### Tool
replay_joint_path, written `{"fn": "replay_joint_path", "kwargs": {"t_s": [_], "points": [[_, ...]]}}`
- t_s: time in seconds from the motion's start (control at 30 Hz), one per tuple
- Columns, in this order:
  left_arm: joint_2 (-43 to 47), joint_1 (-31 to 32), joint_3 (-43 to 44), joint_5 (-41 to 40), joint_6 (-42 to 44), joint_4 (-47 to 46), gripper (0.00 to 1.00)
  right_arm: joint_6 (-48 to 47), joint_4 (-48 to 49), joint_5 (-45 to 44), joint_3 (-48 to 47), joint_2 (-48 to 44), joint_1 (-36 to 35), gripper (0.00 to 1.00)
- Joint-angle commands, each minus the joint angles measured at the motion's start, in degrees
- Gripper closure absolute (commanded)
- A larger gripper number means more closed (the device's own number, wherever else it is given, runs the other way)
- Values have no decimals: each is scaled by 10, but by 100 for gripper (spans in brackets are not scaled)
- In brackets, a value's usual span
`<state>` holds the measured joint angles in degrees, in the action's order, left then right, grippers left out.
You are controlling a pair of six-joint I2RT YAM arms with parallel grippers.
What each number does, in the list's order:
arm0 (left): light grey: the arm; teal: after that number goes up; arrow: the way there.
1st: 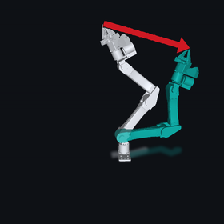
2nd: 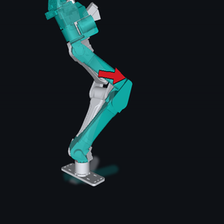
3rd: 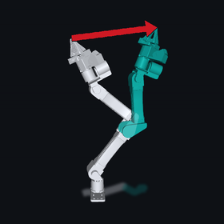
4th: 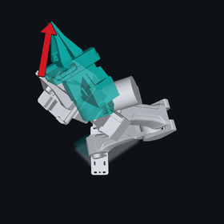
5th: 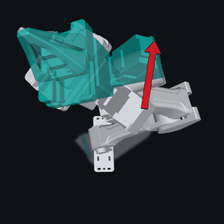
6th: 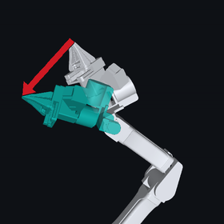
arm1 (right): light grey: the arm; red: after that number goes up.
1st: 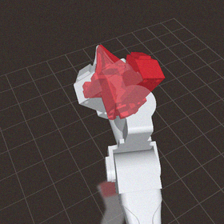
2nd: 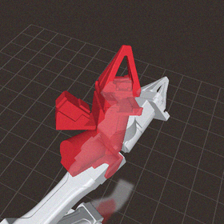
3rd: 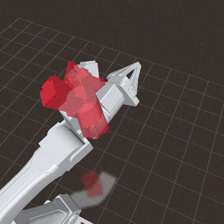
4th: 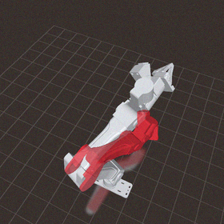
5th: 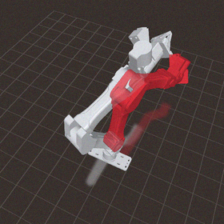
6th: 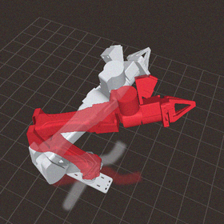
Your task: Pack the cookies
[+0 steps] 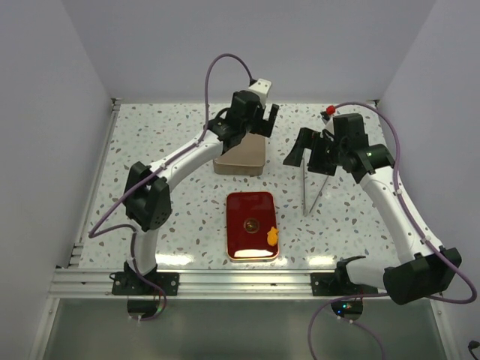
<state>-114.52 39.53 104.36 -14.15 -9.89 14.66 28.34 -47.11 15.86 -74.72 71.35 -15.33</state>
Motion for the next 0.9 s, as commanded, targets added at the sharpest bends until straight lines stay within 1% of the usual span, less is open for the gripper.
{"fn": "replay_joint_path", "kwargs": {"t_s": [0.0,0.17,0.87], "points": [[2,-26,9,19,-2,-6,0,10,28,25,2,-14,0,1],[2,-36,-3,25,-4,-16,0,10,27,25,-1,-9,0,1],[-11,-63,3,44,-21,-28,0,1,29,-4,-25,10,0,2]]}}
